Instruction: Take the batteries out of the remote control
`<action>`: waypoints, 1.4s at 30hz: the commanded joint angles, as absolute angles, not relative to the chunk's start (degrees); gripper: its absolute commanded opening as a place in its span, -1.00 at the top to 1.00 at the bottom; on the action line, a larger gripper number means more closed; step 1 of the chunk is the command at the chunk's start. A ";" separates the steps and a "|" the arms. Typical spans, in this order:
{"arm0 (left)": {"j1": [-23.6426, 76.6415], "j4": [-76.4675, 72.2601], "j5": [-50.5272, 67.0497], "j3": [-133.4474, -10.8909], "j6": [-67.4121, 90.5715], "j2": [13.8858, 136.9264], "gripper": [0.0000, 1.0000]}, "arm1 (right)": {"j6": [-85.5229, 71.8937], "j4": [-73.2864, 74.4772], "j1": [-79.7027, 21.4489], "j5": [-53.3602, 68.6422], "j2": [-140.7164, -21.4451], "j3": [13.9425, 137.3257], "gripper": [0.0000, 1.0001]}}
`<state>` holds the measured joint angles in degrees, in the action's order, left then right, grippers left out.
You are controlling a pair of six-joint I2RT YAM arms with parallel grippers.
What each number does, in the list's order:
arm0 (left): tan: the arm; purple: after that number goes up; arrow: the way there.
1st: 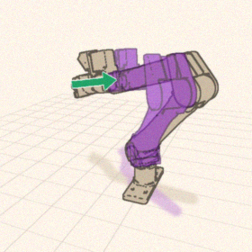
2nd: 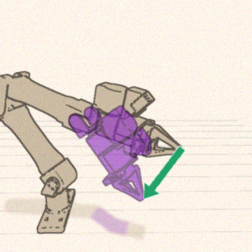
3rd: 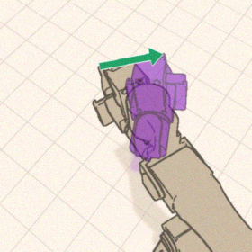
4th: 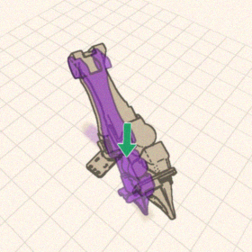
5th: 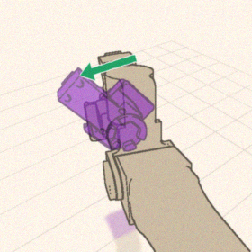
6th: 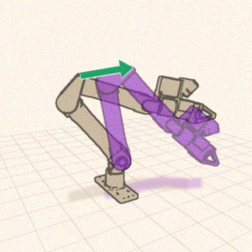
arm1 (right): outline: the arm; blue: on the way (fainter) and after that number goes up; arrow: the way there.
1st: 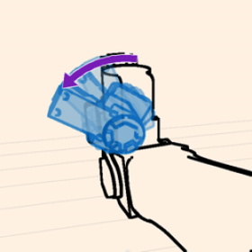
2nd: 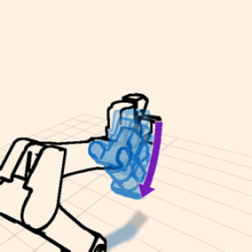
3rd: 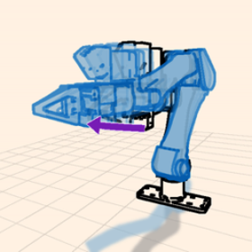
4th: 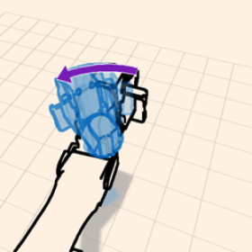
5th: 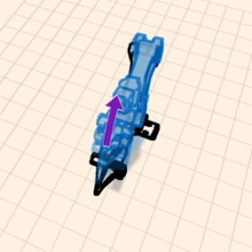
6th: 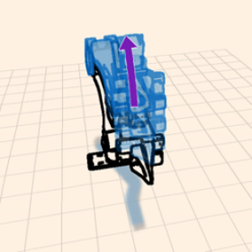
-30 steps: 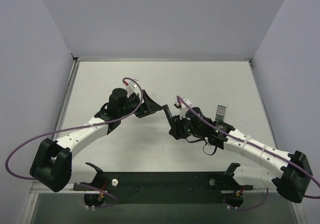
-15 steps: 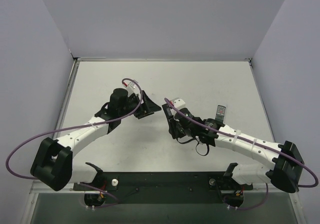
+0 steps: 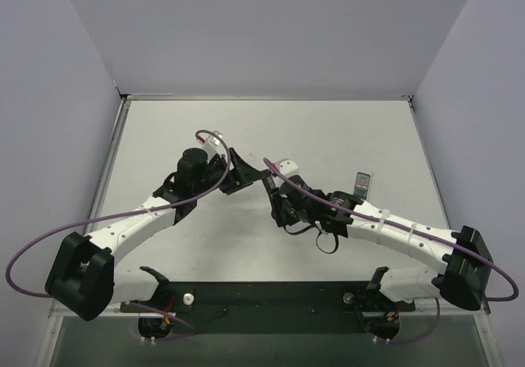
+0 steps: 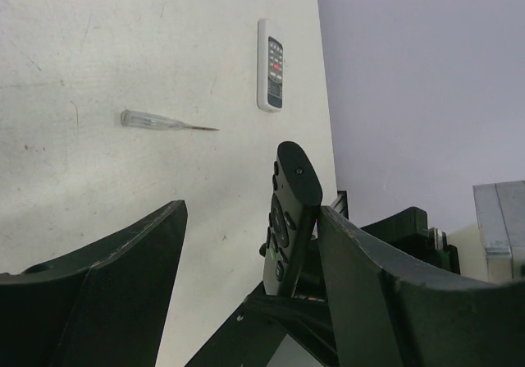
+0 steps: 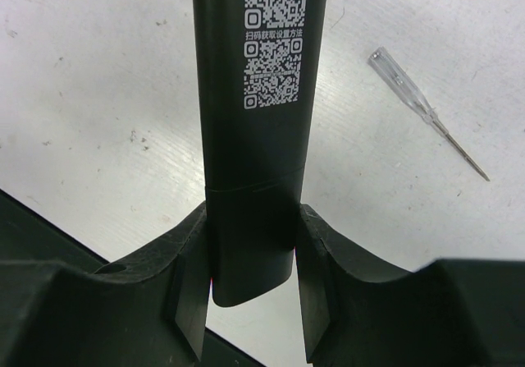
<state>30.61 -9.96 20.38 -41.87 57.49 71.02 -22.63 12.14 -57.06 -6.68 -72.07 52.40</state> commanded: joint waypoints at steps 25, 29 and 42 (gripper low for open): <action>26.20 -30.30 34.80 -36.66 64.77 81.74 1.00 | -29.70 5.73 -48.79 6.20 -71.82 49.76 -0.47; 24.61 -39.97 33.32 -32.44 64.78 79.11 1.00 | -36.28 0.45 -44.30 14.23 -68.56 45.19 -0.58; 24.96 -52.99 31.73 -24.96 61.43 71.64 1.00 | -52.73 -19.42 -37.18 31.99 -68.73 38.06 -0.37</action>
